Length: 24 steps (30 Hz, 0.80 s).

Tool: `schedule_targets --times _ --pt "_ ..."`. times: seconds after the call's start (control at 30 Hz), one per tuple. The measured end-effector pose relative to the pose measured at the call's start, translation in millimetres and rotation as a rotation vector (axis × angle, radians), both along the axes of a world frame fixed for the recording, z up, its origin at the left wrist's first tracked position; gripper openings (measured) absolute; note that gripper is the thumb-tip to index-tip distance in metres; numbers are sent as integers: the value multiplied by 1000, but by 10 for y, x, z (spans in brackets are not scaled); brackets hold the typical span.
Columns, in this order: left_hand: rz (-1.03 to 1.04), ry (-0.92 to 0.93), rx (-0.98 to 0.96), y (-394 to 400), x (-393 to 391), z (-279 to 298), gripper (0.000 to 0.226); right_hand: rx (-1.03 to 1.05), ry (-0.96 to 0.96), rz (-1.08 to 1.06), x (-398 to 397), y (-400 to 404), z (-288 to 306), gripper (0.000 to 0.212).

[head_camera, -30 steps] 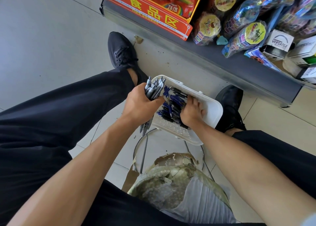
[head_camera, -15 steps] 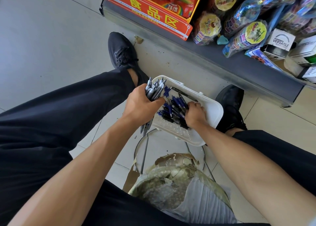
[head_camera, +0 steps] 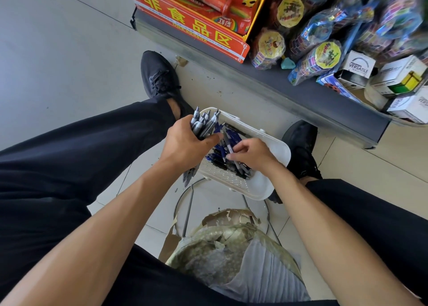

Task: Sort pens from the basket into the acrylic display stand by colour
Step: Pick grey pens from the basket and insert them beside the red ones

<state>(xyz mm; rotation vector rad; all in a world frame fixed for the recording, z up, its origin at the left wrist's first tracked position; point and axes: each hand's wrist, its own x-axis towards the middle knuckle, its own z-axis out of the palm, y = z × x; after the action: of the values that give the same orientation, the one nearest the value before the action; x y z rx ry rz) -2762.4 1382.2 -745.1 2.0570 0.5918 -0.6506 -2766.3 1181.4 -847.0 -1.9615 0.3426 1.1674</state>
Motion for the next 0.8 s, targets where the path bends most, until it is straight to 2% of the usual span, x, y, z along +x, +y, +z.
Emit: schedule_targets --times 0.13,0.23,0.43,0.57,0.63,0.73,0.8 --pt "58 -49 20 5 -10 42 33 242 -15 -271 36 168 433 30" --pt "90 -85 -2 6 3 75 34 358 -8 -373 45 272 663 35" --pt "68 -83 -103 5 39 163 36 486 24 -406 5 402 774 34" --pt "7 -36 -176 -1 16 168 38 491 48 -316 8 364 768 24" --pt "-33 -21 -169 -18 -3 144 35 465 76 -298 -10 340 753 33" --pt "-49 -7 -99 -26 -25 103 32 520 170 -256 -35 258 688 29" --pt "-13 7 -64 1 -28 81 30 495 195 -221 -41 158 545 35"
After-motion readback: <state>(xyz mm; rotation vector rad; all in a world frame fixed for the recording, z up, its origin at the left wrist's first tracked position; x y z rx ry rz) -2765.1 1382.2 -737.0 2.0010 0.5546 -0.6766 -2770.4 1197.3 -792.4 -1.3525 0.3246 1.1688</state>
